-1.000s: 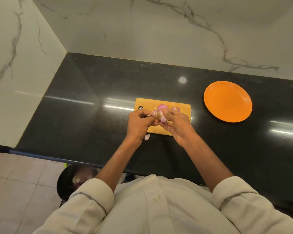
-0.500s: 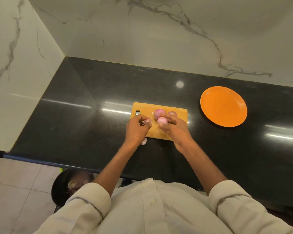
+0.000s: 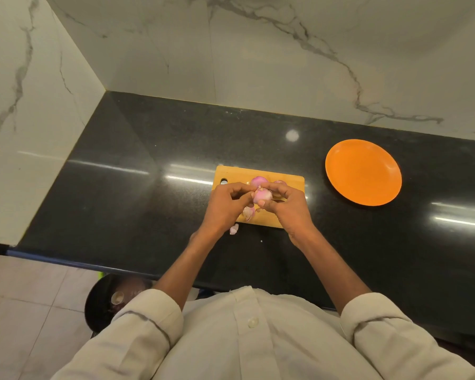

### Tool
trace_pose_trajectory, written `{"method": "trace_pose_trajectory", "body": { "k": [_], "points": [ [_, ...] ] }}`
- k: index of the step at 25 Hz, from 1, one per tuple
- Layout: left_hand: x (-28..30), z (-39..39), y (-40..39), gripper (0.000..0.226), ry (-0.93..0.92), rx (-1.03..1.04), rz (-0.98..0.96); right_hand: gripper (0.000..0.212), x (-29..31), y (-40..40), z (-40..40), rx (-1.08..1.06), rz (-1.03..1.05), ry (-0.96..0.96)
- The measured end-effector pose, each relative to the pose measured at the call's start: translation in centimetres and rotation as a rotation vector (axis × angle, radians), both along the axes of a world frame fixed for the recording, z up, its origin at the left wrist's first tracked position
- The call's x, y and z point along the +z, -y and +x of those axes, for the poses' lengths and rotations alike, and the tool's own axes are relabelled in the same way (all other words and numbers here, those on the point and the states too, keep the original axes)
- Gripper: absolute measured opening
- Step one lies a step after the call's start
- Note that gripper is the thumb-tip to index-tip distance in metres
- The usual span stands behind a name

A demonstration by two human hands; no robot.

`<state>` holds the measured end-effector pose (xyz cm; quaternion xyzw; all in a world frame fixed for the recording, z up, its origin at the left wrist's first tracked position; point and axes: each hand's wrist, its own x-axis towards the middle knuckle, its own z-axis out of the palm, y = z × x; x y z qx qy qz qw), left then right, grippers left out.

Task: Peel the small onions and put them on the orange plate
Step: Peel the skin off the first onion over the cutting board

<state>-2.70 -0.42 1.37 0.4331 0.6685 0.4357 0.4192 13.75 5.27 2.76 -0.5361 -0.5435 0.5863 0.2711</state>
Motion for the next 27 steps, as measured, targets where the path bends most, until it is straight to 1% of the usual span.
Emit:
{"method": "trace_pose_trajectory", "body": {
  "k": [3,7,12,15,18,23,25,27],
  "points": [
    [0.2,-0.2,0.0,0.024,0.15,0.012,-0.004,0.039,0.4,-0.5,0.0,0.018,0.05,0.01],
    [0.3,-0.3,0.0,0.02,0.23,-0.028,-0.001,0.042,0.7,-0.6,0.4,0.038,0.05,-0.013],
    [0.8,0.3,-0.3,0.021,0.187,-0.023,0.036,0.04,0.7,-0.6,1.0,0.051,0.054,-0.033],
    [1.0,1.1,-0.5,0.024,0.143,0.028,0.027,0.042,1.0,-0.5,0.8,0.06,0.061,-0.053],
    [1.0,1.6,-0.7,0.022,0.101,0.089,0.018,0.042,1.4,-0.4,0.6,0.072,0.071,-0.068],
    [0.9,1.3,-0.9,0.013,0.183,0.168,0.027,0.04,1.4,-0.4,0.5,0.074,0.056,-0.109],
    [0.9,1.2,-0.8,0.013,0.207,0.152,0.027,0.038,1.2,-0.5,0.7,0.069,0.053,-0.118],
    [1.1,1.2,-0.7,0.014,0.213,0.183,0.009,0.038,0.9,-0.7,0.8,0.083,0.029,-0.16]
  ]
}}
